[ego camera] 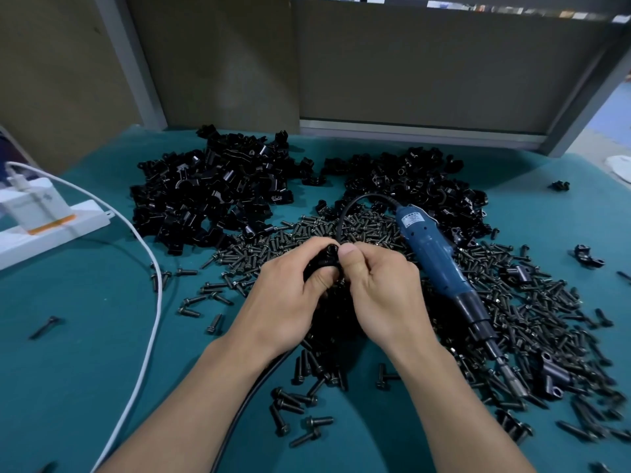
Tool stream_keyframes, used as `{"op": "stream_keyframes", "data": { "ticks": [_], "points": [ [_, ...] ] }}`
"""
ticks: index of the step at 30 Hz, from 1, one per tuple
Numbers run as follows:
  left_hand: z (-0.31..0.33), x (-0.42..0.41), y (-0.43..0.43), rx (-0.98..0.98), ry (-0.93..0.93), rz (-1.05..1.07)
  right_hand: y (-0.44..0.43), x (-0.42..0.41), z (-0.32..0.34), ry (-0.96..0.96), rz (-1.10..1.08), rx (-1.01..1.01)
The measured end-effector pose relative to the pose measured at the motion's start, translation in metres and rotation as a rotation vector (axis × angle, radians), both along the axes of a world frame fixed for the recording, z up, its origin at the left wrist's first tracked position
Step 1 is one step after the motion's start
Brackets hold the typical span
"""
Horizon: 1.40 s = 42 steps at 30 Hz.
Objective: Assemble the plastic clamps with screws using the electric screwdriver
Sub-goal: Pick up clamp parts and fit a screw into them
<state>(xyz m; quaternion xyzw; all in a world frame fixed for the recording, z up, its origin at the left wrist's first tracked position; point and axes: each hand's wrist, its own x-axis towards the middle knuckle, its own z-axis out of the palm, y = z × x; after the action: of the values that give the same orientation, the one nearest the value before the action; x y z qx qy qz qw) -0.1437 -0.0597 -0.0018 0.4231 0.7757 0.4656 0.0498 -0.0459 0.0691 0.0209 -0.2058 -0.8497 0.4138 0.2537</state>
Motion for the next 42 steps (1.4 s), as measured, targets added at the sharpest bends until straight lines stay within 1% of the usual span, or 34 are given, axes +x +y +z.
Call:
{"op": "stream_keyframes", "data": {
  "ticks": [2, 4, 6, 8, 11, 13, 15, 18, 20, 22, 24, 27, 28, 31, 33, 35, 39, 42],
  "points": [
    [0.002, 0.0, 0.001, 0.011, -0.003, -0.008, 0.005, 0.005, 0.003, 0.03, 0.055, -0.037],
    [0.003, 0.001, 0.001, 0.021, -0.005, -0.008, 0.007, 0.006, 0.006, 0.014, 0.093, -0.013],
    [0.002, 0.002, 0.0, 0.025, 0.016, -0.005, 0.004, 0.002, 0.004, -0.007, 0.069, 0.032],
    [0.003, 0.002, 0.0, 0.045, 0.031, -0.008, 0.001, 0.0, 0.004, -0.015, 0.031, 0.018],
    [0.006, 0.002, 0.001, 0.076, 0.032, -0.002, 0.003, 0.006, 0.004, 0.023, 0.073, -0.039],
    [0.006, 0.002, 0.001, 0.082, 0.04, -0.004, 0.002, 0.007, 0.007, 0.026, 0.105, -0.017],
    [0.006, 0.002, 0.0, 0.075, 0.037, -0.01, 0.001, 0.002, 0.007, 0.028, 0.089, 0.012],
    [0.006, 0.0, -0.002, 0.07, 0.045, -0.005, 0.0, -0.003, 0.003, 0.018, 0.055, -0.071],
    [0.006, -0.001, -0.001, 0.079, 0.022, 0.001, 0.0, -0.002, 0.001, 0.038, 0.077, -0.131],
    [0.007, -0.003, -0.001, 0.077, -0.012, 0.01, -0.002, 0.0, 0.0, 0.049, 0.12, -0.148],
    [0.006, -0.005, -0.002, 0.082, -0.012, 0.009, -0.001, -0.001, 0.001, 0.059, 0.151, -0.096],
    [0.006, -0.004, -0.006, 0.075, -0.007, -0.017, 0.004, 0.0, 0.007, 0.007, 0.203, 0.009],
    [0.006, -0.004, -0.007, 0.059, -0.009, -0.027, 0.006, 0.0, 0.008, -0.005, 0.2, 0.007],
    [0.005, -0.005, -0.005, 0.002, -0.001, -0.044, 0.007, 0.001, 0.006, -0.042, 0.135, -0.108],
    [0.004, -0.004, -0.003, 0.006, -0.007, -0.035, 0.006, 0.002, 0.004, -0.079, 0.094, -0.114],
    [0.004, -0.002, -0.002, 0.029, -0.001, -0.008, 0.006, 0.004, 0.005, -0.049, 0.071, -0.075],
    [0.004, 0.0, -0.001, 0.014, 0.008, 0.04, 0.004, 0.004, 0.012, 0.069, 0.082, -0.101],
    [0.005, 0.002, -0.001, 0.024, 0.063, 0.037, 0.001, -0.002, 0.01, 0.079, 0.057, -0.083]
  ]
}}
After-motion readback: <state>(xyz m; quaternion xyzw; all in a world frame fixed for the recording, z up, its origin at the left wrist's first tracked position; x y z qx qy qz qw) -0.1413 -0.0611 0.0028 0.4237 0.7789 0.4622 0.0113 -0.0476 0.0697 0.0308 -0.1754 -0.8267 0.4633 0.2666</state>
